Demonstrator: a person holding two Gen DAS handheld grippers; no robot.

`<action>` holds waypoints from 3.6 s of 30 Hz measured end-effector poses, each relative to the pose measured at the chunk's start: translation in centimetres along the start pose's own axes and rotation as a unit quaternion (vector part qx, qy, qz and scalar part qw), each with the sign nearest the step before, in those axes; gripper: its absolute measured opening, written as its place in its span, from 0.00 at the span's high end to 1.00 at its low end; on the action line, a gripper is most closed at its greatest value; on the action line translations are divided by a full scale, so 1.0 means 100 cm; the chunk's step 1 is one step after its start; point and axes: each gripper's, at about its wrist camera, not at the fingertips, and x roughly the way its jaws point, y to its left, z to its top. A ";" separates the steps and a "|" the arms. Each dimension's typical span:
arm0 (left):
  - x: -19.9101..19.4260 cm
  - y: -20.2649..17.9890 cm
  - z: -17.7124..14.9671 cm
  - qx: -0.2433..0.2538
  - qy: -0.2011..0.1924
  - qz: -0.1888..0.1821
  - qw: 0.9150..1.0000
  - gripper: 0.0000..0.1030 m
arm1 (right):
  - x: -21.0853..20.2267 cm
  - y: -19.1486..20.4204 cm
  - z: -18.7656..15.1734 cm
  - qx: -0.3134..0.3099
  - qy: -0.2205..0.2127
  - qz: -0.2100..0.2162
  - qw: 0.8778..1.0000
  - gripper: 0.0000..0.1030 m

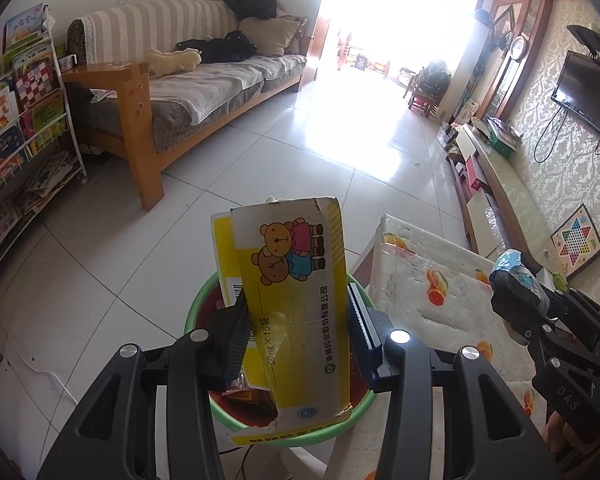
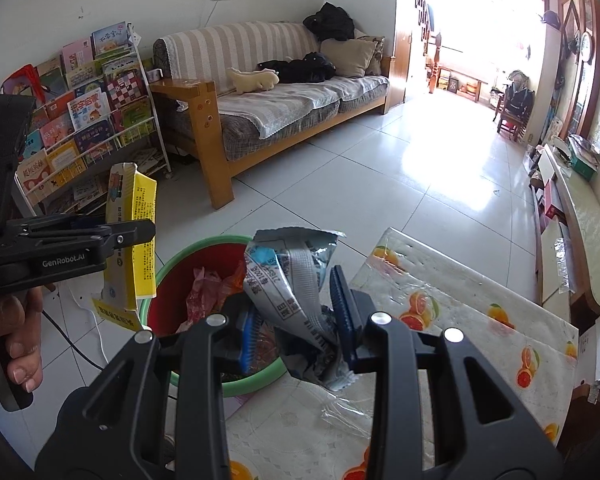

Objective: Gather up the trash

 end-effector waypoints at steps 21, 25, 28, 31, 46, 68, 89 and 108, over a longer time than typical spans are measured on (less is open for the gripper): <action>0.036 0.015 -0.001 -0.021 0.029 0.002 0.999 0.50 | 0.034 -0.003 -0.003 0.001 0.031 0.004 0.999 0.69; 0.034 0.024 0.000 -0.046 0.024 0.002 0.999 0.33 | 0.036 -0.001 -0.001 -0.002 0.034 0.006 0.999 0.69; 0.029 0.028 -0.001 -0.053 0.016 0.003 0.998 0.28 | 0.037 0.002 0.000 -0.006 0.035 0.008 0.999 0.69; 0.022 0.032 -0.004 -0.058 0.008 0.006 0.998 0.26 | 0.037 0.005 0.001 -0.008 0.034 0.011 0.999 0.69; -0.018 0.077 -0.026 -0.103 -0.016 0.043 0.994 0.25 | 0.052 0.057 0.018 -0.047 0.026 0.050 0.997 0.69; -0.033 0.147 -0.060 -0.185 -0.028 0.082 0.979 0.25 | 0.098 0.121 0.023 -0.102 0.054 0.075 0.990 0.69; -0.027 0.142 -0.066 -0.185 -0.013 0.074 0.980 0.25 | 0.116 0.117 0.015 -0.098 0.077 0.049 0.991 0.26; -0.070 0.088 -0.057 -0.154 -0.080 0.052 0.983 0.09 | 0.047 0.075 0.016 -0.058 0.034 0.013 0.998 0.05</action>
